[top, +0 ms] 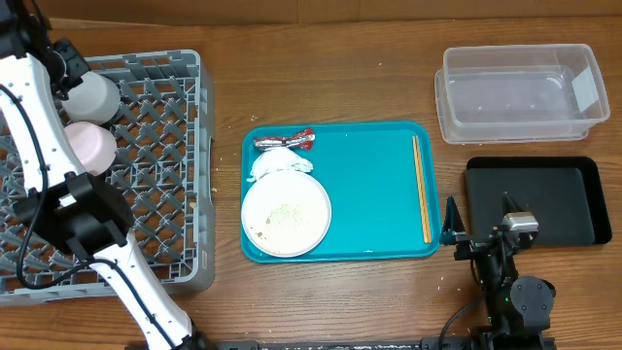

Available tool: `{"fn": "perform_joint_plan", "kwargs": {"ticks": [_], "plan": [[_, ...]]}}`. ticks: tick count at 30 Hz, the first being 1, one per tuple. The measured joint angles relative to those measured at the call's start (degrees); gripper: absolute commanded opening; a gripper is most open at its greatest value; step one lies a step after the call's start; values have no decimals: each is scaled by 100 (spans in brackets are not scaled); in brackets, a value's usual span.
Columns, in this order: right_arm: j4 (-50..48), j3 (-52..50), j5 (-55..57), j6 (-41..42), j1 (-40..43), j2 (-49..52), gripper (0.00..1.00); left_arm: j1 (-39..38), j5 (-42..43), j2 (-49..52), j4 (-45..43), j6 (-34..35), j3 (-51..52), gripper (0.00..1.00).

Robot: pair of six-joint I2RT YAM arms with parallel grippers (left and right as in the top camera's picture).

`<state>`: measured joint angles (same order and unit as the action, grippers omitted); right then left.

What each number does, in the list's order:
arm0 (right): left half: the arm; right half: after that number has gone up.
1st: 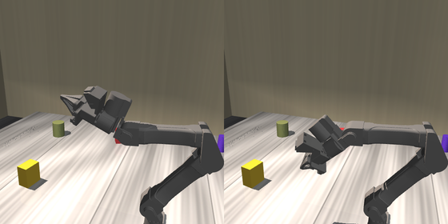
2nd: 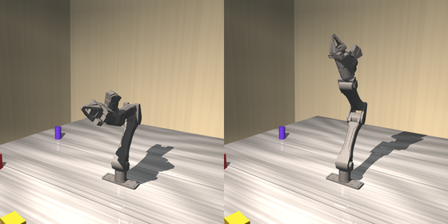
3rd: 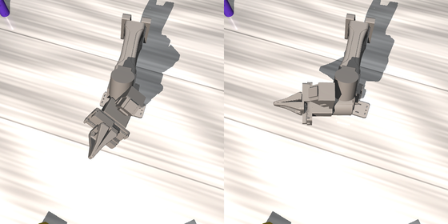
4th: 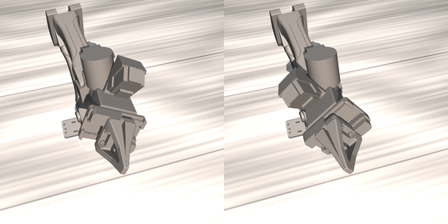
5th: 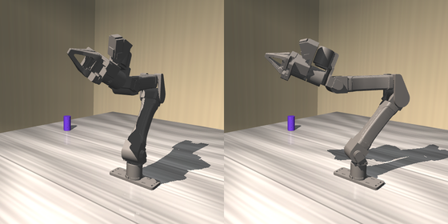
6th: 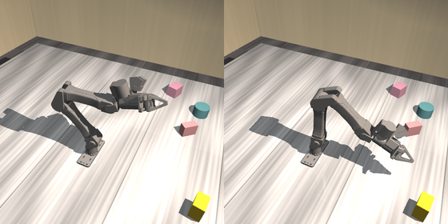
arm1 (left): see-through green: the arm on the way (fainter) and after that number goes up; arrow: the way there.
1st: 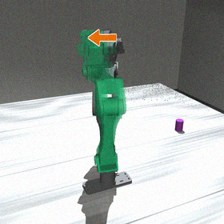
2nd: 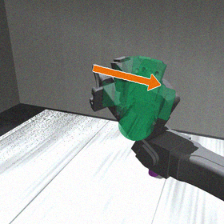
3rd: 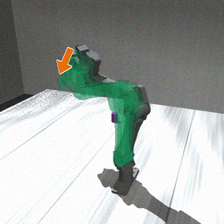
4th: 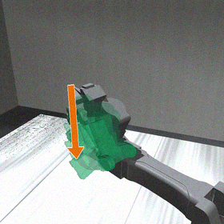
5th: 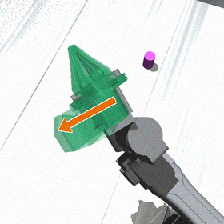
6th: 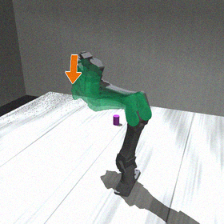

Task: Sort waste into correct bins and load items into the dishwasher
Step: 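Swing the left gripper from the rack over the teal tray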

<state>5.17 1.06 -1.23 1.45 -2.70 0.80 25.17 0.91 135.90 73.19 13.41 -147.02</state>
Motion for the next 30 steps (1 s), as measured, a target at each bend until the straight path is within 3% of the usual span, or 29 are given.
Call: {"fn": "perform_joint_plan", "kwargs": {"ticks": [1, 3, 5, 7, 8, 9, 15, 19, 21, 24, 30], "plan": [[0, 0, 0, -4, 0, 0, 100, 0, 33, 0, -39, 0, 0, 44], [-4, 0, 0, -2, 0, 0, 100, 0, 105, -2, -101, 20, 0, 39], [2, 0, 0, -2, 0, 0, 100, 0, 201, -2, -35, 42, 0, 40], [2, 0, -2, -2, 0, 0, 100, 0, 428, -2, 59, 42, 0, 52], [-2, 0, 0, -2, 0, 0, 100, 7, 673, -2, 83, 50, 0, 95], [-2, 0, 0, -4, 0, 0, 100, 11, 1073, -2, 90, 63, 0, 100], [-2, 0, 0, -2, 0, 0, 100, 4, 4472, -2, 328, -59, 0, 100], [0, 0, 0, -2, 0, 0, 100, -245, 5799, -33, 953, -527, 0, 100], [-2, 0, 2, -2, 0, 0, 100, -535, 5849, -63, 1375, -791, 0, 100], [0, 0, 0, -4, 0, 0, 100, -1246, 5272, -142, 1735, -964, 0, 100], [2, 0, 0, -2, 0, 0, 100, -3342, 2476, -205, 1794, -192, 4, 100]]}}
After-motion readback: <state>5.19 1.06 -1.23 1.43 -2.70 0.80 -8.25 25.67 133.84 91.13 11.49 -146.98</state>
